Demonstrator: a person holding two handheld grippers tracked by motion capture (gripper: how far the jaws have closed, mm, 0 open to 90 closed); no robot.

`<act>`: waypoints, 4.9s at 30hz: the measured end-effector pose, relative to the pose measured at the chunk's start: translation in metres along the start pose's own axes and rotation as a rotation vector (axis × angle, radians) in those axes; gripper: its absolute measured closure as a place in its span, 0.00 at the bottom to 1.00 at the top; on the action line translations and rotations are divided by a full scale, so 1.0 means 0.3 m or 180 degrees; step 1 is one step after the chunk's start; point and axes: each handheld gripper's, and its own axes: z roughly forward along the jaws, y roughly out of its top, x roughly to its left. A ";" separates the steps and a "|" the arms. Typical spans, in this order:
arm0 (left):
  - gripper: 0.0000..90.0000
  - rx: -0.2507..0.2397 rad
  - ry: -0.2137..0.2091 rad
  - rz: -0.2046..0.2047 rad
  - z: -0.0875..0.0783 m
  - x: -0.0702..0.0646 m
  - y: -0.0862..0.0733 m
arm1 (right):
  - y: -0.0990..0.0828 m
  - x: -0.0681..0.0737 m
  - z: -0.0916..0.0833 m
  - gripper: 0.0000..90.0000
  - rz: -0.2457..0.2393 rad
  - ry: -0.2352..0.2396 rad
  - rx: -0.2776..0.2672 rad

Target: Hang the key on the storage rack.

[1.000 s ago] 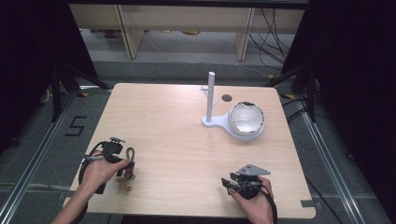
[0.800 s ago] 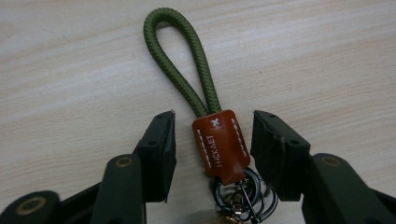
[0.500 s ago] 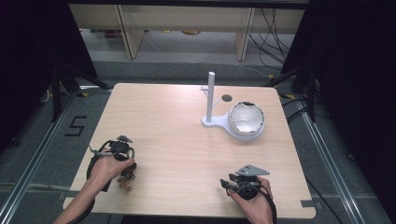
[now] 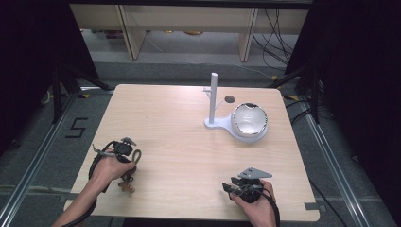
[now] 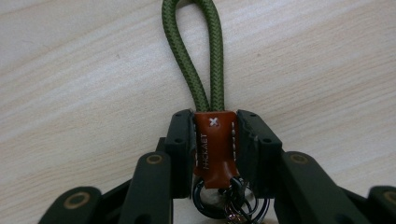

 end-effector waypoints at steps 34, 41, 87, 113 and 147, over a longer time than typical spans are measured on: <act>0.77 -0.0990 -0.0136 0.0251 -0.051 0.011 -0.131 | -0.001 -0.006 0.002 0.62 0.0006 0.0023 -0.0089; 0.77 -0.1389 -0.0145 0.0239 -0.049 0.010 -0.178 | 0.000 -0.003 0.003 0.62 0.0023 0.0043 -0.0093; 0.77 -0.2487 -0.0104 0.0135 -0.102 -0.011 -0.198 | 0.001 0.008 0.010 0.60 -0.0069 0.0034 -0.0201; 0.77 -0.2790 -0.0127 0.0308 -0.151 -0.056 -0.139 | 0.000 0.005 0.009 0.58 -0.0061 -0.0024 -0.0206; 0.77 -0.2930 -0.0240 0.0455 -0.175 -0.107 -0.060 | 0.000 0.005 -0.003 0.57 -0.0001 -0.0023 -0.0235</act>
